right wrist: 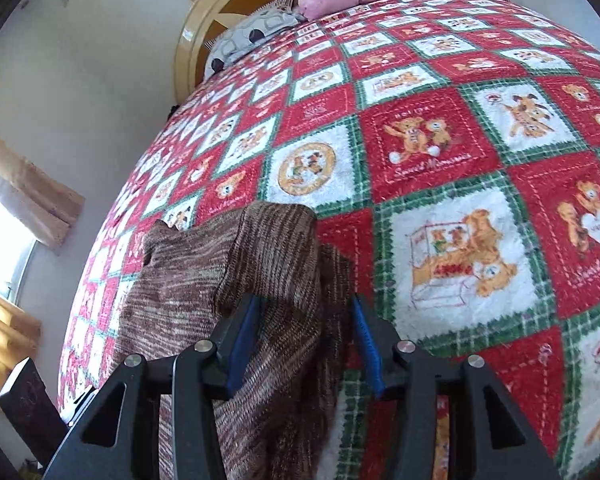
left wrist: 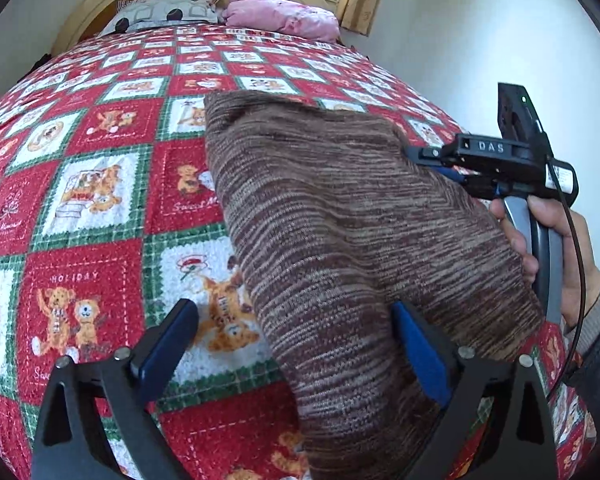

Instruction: Fold small clothes

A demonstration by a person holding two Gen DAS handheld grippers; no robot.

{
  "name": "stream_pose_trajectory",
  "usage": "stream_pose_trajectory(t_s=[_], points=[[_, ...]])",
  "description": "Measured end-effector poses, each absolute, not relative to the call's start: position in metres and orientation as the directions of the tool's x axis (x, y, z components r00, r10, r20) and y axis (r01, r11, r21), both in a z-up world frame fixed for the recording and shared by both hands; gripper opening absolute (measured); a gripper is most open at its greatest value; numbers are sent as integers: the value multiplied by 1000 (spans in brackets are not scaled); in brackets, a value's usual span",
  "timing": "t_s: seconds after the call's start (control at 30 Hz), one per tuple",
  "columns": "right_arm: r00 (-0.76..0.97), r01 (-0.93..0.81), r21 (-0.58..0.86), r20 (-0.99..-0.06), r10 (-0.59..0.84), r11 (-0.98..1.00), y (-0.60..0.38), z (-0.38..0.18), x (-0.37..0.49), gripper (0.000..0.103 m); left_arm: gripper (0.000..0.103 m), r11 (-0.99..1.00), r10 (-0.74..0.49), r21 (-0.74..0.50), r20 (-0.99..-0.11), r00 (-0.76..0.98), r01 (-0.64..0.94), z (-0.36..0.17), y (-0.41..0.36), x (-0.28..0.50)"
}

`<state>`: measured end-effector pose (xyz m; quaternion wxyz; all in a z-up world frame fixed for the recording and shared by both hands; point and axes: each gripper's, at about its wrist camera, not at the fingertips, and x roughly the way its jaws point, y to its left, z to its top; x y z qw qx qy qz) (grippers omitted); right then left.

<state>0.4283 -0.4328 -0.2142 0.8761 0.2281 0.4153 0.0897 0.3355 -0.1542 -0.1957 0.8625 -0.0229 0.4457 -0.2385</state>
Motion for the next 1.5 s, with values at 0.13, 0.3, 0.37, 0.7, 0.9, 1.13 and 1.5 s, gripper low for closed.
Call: stream_pose_trajectory(t_s=[0.13, 0.3, 0.37, 0.7, 0.9, 1.13, 1.5], points=[[646, 23, 468, -681, 345, 883, -429, -216, 435, 48, 101, 884, -430, -245, -761, 487, 398, -196, -158, 337], [639, 6, 451, -688, 343, 893, -423, -216, 435, 34, 100, 871, -455, -266, -754, 474, 414, -195, -157, 338], [639, 1, 446, -689, 343, 895, -422, -216, 436, 28, 99, 866, -464, -273, -750, 470, 420, -195, -158, 338], [682, -8, 359, -681, 268, 933, -405, -202, 422, 18, 47, 815, -546, -322, -703, 455, 482, -189, -158, 329], [723, -41, 354, -635, 272, 934, -395, -176, 406, 17, 30, 815, -556, -332, -679, 479, 475, -178, -148, 325], [747, -108, 336, -593, 299, 936, -362, -141, 386, 17, 28, 815, -565, -327, -632, 530, 479, -147, -127, 302], [733, -259, 382, -520, 438, 887, -275, -106, 355, 17, 28, 880, -464, -232, -600, 652, 414, -114, -48, 245]])
